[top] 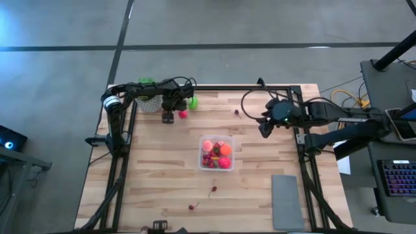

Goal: Pick and placing Produce into tupperware
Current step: Put the red strawberry into the transparent container

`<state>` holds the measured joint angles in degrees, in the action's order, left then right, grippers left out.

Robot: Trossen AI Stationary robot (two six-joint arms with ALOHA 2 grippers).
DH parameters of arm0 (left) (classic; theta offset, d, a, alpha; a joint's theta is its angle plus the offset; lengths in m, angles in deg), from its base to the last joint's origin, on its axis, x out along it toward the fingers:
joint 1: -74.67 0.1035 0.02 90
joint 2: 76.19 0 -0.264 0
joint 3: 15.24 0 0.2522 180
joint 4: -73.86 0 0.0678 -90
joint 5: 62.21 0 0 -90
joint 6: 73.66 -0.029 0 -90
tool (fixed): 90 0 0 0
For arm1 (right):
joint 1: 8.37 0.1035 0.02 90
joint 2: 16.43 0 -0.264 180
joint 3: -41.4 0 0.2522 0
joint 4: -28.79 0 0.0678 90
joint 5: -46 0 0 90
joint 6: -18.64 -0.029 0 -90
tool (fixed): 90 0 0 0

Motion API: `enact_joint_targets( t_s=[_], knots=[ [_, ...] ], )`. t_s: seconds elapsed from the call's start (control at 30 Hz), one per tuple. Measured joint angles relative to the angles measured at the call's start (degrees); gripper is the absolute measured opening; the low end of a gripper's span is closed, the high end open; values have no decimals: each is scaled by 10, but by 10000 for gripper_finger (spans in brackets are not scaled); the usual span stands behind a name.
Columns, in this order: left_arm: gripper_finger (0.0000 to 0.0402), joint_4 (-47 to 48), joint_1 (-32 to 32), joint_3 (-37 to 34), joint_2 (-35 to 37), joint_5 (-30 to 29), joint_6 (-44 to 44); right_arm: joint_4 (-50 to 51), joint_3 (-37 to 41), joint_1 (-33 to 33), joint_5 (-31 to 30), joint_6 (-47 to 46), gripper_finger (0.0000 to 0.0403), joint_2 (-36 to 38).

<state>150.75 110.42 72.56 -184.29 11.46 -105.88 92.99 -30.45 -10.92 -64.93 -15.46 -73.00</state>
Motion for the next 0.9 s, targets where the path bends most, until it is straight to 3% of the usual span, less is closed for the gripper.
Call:
enact_joint_targets(
  t_s=[0.33,0.7,0.9],
  knots=[
    [260,-3,3,-1,1,-31,-105,3,-24,0,19,1,185,43],
    [260,-28,7,-2,1,-31,-102,4,-23,0,34,11,185,82],
    [260,-28,8,-10,1,23,-58,22,-23,0,34,11,185,84]
  ],
)
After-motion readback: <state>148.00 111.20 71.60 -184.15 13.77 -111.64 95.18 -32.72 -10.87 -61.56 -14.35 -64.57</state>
